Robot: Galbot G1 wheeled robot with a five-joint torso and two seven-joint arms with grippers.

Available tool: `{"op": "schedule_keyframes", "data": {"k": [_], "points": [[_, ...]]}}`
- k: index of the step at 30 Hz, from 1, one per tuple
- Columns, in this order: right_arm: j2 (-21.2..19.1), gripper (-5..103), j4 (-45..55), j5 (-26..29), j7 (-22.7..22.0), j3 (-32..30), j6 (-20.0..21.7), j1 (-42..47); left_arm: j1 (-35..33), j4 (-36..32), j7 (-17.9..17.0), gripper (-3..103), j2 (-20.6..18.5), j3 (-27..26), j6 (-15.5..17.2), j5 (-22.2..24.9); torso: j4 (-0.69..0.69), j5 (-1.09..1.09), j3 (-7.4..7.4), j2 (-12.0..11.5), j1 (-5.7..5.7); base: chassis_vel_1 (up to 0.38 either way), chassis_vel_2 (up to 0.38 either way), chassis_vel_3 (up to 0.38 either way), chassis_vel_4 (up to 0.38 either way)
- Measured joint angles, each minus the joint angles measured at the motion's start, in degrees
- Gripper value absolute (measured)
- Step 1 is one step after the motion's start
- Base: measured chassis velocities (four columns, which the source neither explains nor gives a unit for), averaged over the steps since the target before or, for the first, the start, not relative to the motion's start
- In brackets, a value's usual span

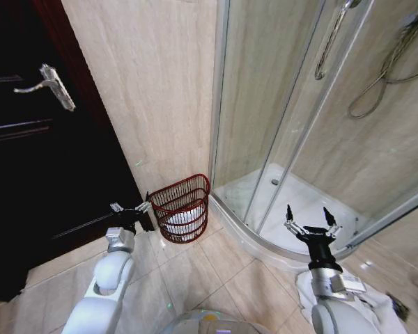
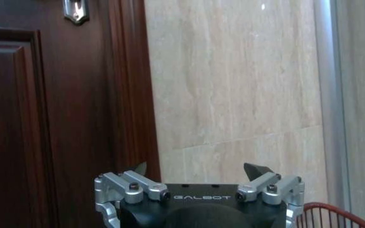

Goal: Discard the used towel into the hamper.

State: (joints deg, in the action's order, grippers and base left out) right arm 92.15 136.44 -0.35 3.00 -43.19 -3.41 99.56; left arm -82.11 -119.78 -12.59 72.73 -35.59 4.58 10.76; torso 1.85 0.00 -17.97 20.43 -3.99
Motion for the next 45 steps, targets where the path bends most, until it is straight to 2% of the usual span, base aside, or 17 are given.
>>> {"op": "schedule_keyframes", "data": {"k": [17,28,45], "points": [[0.0,100,0.8,-0.6,-0.1,0.3,0.1,0.2,0.5,0.0,-0.2,100,-0.6,0.0,-0.2,0.2,0.00,0.00,0.00,0.0,-0.01,-0.067,-0.061,0.063,0.054],[0.0,100,0.9,-0.5,-0.2,0.1,0.1,0.3,1.1,0.6,-0.2,100,-0.8,0.2,-0.2,0.2,0.00,0.01,0.00,0.0,-0.01,0.084,-0.070,-0.083,0.062],[0.0,100,1.4,-0.8,-0.1,0.4,-0.1,0.6,0.9,1.1,0.0,100,-1.0,0.0,-1.9,0.3,0.00,0.00,0.00,0.0,0.01,0.069,-0.163,-0.068,0.156]]}}
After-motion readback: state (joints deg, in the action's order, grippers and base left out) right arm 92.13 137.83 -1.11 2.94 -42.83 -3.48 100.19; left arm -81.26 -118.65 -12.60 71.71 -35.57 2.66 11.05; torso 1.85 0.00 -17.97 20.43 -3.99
